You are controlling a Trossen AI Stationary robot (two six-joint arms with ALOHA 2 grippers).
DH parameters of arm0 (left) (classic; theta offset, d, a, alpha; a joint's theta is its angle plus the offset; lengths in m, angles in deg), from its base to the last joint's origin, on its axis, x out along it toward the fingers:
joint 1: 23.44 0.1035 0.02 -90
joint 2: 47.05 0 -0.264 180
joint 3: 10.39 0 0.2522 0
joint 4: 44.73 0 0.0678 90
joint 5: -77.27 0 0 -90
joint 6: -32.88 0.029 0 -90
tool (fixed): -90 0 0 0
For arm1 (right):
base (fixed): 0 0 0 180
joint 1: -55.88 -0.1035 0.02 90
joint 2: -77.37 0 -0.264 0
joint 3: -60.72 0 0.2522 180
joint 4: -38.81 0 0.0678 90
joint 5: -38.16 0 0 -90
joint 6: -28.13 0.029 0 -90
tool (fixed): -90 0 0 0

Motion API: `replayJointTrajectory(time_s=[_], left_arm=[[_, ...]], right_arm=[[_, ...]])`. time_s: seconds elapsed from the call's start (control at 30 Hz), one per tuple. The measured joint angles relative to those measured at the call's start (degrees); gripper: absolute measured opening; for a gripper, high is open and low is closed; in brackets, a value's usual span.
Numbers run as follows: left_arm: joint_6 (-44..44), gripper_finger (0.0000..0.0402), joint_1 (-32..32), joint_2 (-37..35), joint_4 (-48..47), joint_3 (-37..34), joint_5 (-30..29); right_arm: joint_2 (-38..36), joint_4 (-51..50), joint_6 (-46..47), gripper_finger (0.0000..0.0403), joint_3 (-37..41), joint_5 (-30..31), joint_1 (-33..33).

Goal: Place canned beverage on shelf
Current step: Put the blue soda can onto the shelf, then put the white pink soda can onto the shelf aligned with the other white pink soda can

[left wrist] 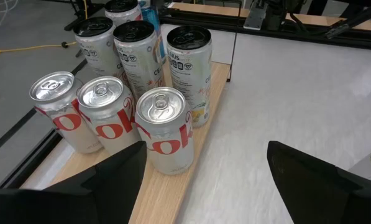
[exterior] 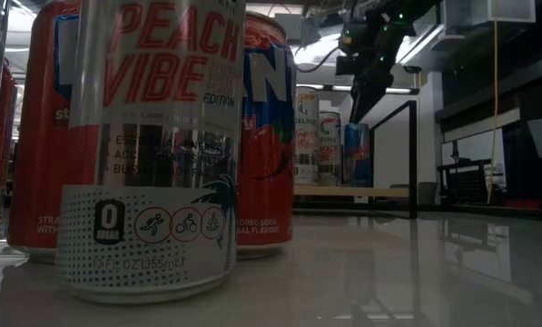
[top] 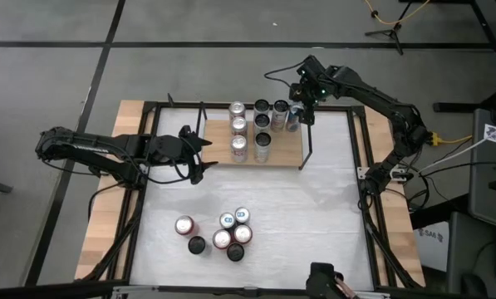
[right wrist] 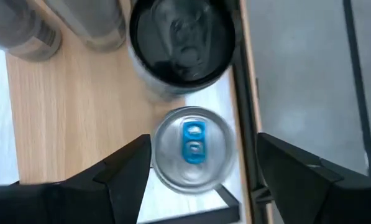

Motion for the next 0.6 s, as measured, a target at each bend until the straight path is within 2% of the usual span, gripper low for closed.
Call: replayJointTrajectory(time_s=[0.37,0.6], left_arm=[[0.0,0.0326,0.0,0.0,0.0,0.0,0.0],[0.0,0.0326,0.0,0.0,0.0,0.0,0.0]], right_arm=[[0.0,-11.6,2.4,0.0285,-14.5,-0.3,0.0],[0.0,-15.3,8.6,0.0285,-22.2,-11.6,-1.4]])
